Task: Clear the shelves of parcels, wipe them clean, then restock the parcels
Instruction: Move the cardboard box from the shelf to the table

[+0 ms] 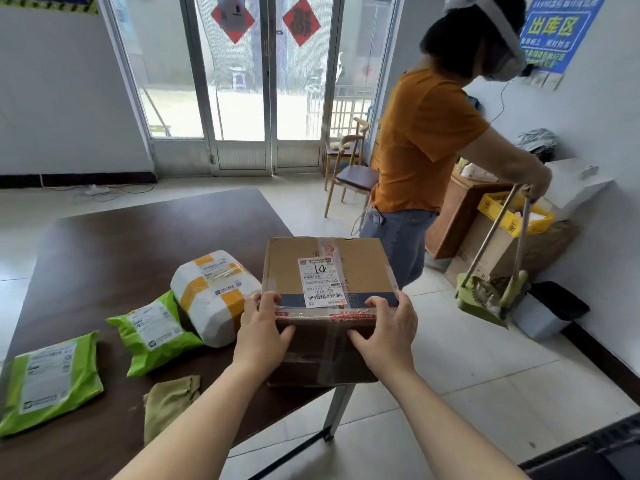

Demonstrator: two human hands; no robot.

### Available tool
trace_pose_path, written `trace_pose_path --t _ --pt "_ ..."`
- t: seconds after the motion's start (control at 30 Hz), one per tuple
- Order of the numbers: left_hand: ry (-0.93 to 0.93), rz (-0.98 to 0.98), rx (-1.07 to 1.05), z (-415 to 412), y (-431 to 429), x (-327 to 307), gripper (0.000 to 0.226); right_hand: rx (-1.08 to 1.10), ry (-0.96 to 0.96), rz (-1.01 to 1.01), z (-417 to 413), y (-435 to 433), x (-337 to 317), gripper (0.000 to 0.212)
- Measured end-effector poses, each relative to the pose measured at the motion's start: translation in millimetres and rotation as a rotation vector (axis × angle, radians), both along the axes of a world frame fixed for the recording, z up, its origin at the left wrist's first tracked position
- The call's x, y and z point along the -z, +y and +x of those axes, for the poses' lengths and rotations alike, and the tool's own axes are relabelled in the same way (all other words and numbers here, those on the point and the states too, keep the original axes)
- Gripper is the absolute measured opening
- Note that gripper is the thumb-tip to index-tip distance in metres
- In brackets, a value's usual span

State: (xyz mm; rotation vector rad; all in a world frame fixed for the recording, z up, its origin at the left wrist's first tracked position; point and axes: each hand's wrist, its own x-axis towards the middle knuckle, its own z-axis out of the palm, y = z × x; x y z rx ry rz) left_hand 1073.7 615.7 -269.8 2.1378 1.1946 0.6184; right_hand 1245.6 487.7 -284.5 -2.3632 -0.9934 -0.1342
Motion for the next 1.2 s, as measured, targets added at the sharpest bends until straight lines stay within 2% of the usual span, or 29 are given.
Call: trace_pose_path --t 0.13,0.3,0.5,0.7,0.93,1.2 --pt "-0.034 0.043 -0.011 -7.3 -3.0 -11.9 0.048 -0.058 -0.048 -0.013 -11.1 4.5 -12.7 0.056" --pt "-0.074 0.1 -0.016 -30.1 -3.2 -26.9 0.025 -0.217 0.007 0.019 -35.7 19.6 -34.2 0.041" --pt "-0.067 0.034 -0.12 -83.6 2.6 -31.2 0.003 -0.361 0.046 0.036 -84.7 38.2 -42.9 0.035" --pt "-0.019 -0.026 -0.243 -158.1 9.6 -17.4 0.003 -0.494 0.114 0.002 -143.6 56.4 -34.6 0.031" --pt "0.036 -0.179 -0.413 -245.1 10.8 20.8 0.002 -0.571 0.29 -0.111 -207.3 78.1 0.1 0.029" --pt "0.137 -0.373 -0.494 -275.2 17.2 80.3 0.019 -0.523 0.425 -0.29 -233.5 102.7 64.6 0.028"
